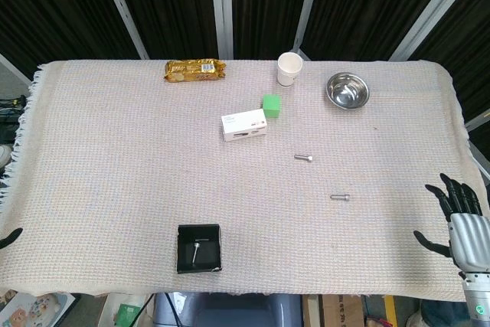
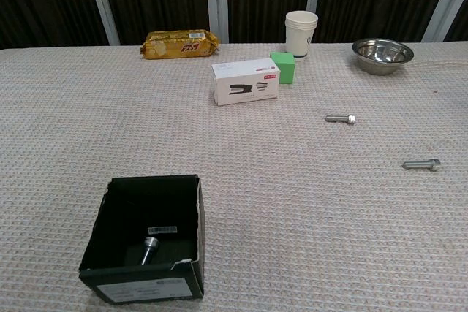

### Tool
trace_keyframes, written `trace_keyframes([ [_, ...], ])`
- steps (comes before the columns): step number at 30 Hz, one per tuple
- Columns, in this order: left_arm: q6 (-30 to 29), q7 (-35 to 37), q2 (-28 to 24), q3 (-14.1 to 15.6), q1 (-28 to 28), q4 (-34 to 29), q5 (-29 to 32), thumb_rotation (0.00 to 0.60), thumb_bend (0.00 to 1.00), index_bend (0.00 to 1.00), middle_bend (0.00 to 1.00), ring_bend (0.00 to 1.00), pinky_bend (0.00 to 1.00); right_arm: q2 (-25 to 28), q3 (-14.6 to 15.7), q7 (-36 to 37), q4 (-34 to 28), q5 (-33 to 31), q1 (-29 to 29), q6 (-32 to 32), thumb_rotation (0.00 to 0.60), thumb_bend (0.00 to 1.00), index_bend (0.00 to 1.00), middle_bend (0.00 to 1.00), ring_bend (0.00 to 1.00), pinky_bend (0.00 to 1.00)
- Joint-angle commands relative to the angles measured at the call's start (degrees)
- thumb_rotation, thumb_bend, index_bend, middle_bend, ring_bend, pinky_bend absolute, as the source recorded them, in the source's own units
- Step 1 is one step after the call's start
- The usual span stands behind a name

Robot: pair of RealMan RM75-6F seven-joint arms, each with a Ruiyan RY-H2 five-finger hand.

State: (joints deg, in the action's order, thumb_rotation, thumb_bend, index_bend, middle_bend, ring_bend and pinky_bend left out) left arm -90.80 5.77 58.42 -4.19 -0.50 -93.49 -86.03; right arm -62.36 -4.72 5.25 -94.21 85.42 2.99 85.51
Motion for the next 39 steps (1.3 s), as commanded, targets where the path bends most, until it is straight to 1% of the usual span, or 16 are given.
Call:
trace_keyframes([
  [1,0.0,-0.6,-0.1,0.0,-0.2,-0.5,0.5,0.6,0.04,0.05,0.01,0.0,0.11,-0.7,-0.6,-0.8,0.0,-1.2,-0.1,0.2,0.6,0.17,0.19,0.0,0.0,0.0],
  [8,-0.4,-1.0,-0.3,-0.3,-0.4,-1.0,1.5,0.6,0.04,0.05,0.01,0.0,0.11,-0.9,-0.8,-1.5,-0.7,-2.2,-0.3,0.3,0.6,0.17,0.19,0.0,0.0,0.0],
  [17,-1.3,-2.4,0.5,-0.7,-0.5,-1.2,1.7,0.6,0.04,0.05,0.01,0.0,0.12,-1.2,-0.2,-2.1,-1.9,-2.4,-0.2,-0.8,0.6,0.17,0.19,0.0,0.0,0.0],
  [20,-0.9,-3.1,0.5,-0.5,-0.6,-1.6,2.3,0.6,0.04,0.05,0.01,0.0,0.12,-1.7,0.1,-2.4,-2.4,-2.4,0.0,-1.4,0.6,0.17,0.21,0.0,0.0,0.0],
  [25,-1.3,-3.5,0.3,-0.7,-0.9,-2.3,2.9,0.6,0.04,0.05,0.01,0.0,0.12,-2.2,0.2,-2.6,-3.9,-2.5,1.7,-4.5,0.6,0.17,0.25,0.0,0.0,0.0],
  [31,-1.2,-4.2,0.5,-0.6,-0.8,-2.4,2.8,0.6,0.04,0.05,0.01,0.0,0.12,-4.6,-2.8,-7.6,-6.3,-7.9,6.6,-11.0,0.6,0.17,0.3,0.0,0.0,0.0],
  [35,-0.7,-4.5,0.6,-0.6,-0.5,-2.4,3.0,0.6,0.04,0.05,0.01,0.0,0.12,-8.0,-5.8,-12.0,-7.0,-15.2,10.6,-15.7,0.6,0.17,0.34,0.0,0.0,0.0],
  [39,-0.7,-4.4,0.6,-0.7,-0.5,-2.4,3.3,0.6,0.04,0.05,0.01,0.0,0.12,-11.6,-8.0,-17.0,-5.4,-21.2,13.9,-17.8,0.6,0.17,0.35,0.0,0.0,0.0],
])
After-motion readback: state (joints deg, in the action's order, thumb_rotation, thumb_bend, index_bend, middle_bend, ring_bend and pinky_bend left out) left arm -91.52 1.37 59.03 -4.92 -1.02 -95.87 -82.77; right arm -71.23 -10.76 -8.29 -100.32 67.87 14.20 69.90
